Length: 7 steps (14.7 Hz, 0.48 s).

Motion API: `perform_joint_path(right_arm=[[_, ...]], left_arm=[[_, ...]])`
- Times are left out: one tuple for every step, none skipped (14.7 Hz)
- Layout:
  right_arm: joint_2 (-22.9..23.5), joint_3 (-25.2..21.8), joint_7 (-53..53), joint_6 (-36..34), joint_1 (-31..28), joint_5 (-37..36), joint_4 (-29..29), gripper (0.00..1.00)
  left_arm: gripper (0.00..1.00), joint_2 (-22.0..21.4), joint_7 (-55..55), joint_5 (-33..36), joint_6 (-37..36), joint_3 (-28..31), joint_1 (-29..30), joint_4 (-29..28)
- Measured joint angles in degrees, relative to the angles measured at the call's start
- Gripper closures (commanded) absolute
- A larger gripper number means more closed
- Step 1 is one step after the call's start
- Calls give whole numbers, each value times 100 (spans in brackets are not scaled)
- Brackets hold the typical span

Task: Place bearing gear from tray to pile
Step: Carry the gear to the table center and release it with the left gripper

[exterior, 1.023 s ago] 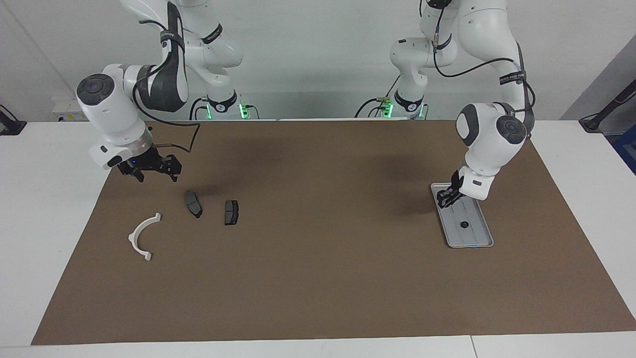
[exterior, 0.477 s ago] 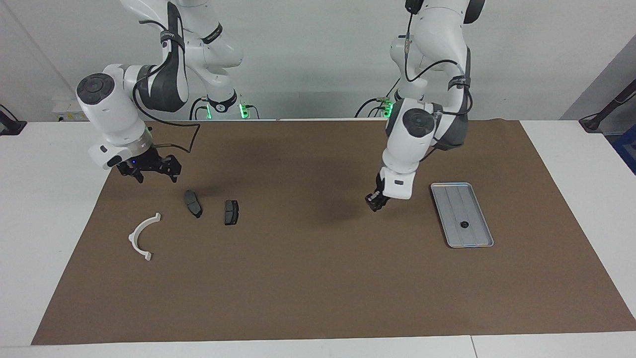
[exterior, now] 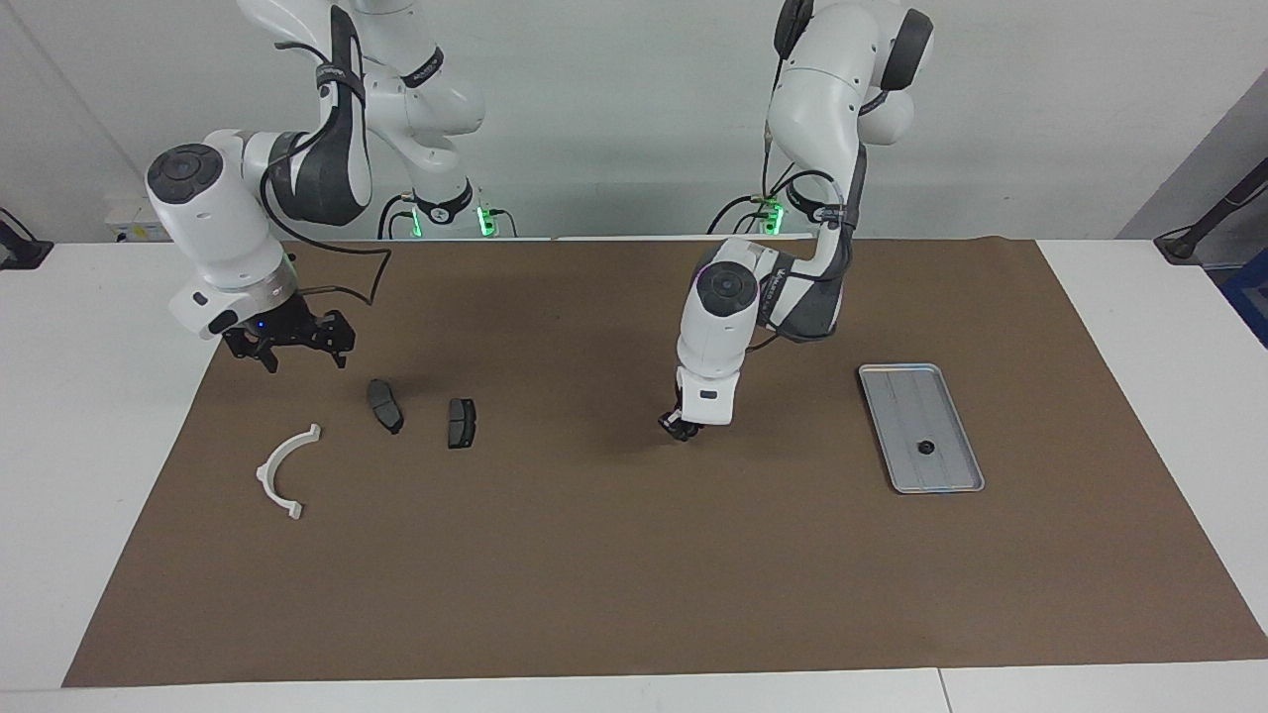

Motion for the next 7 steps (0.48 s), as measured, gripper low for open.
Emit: perform_joint_path(right_arm=[[0, 0, 0, 0, 0, 1, 0, 0], [0, 0, 0, 0, -1, 1, -1, 0], [0, 0, 0, 0, -4, 2, -1, 0], [0, 0, 0, 0, -12, 6, -2, 0], [0, -1, 0, 0, -24, 35, -3, 0], [1, -1, 0, 0, -33, 90, -4, 2], [1, -1, 0, 0, -39, 136, -4, 3]], left_arm=[[100, 39, -4, 17, 28, 4, 0, 6], [100, 60, -16, 29, 50, 1, -5, 6], [100, 67, -32, 33, 66, 0, -10, 7], [100, 69, -40, 36, 82, -1, -13, 5], [100, 76, -43, 38, 103, -2, -14, -3], [100, 88, -49, 40, 137, -2, -15, -11], [100, 102, -63, 42, 166, -3, -16, -18]])
